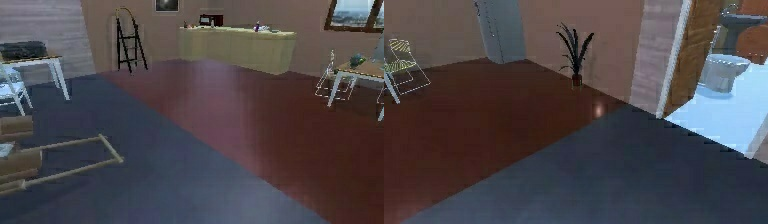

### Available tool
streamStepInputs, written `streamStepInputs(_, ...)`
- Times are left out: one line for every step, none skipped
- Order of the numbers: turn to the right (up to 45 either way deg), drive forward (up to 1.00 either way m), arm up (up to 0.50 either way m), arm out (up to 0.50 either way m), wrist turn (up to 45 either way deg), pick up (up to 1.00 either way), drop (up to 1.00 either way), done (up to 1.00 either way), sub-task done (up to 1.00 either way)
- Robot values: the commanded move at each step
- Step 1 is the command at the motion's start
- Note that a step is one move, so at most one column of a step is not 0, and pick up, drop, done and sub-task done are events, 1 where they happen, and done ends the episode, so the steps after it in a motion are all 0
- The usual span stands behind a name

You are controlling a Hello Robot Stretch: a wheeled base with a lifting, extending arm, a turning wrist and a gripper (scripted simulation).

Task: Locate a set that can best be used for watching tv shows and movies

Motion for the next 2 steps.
streamStepInputs(0.0, 1.0, 0.0, 0.0, 0.0, 0.0, 0.0, 0.0, 0.0)
streamStepInputs(0.0, 0.9, 0.0, 0.0, 0.0, 0.0, 0.0, 0.0, 0.0)
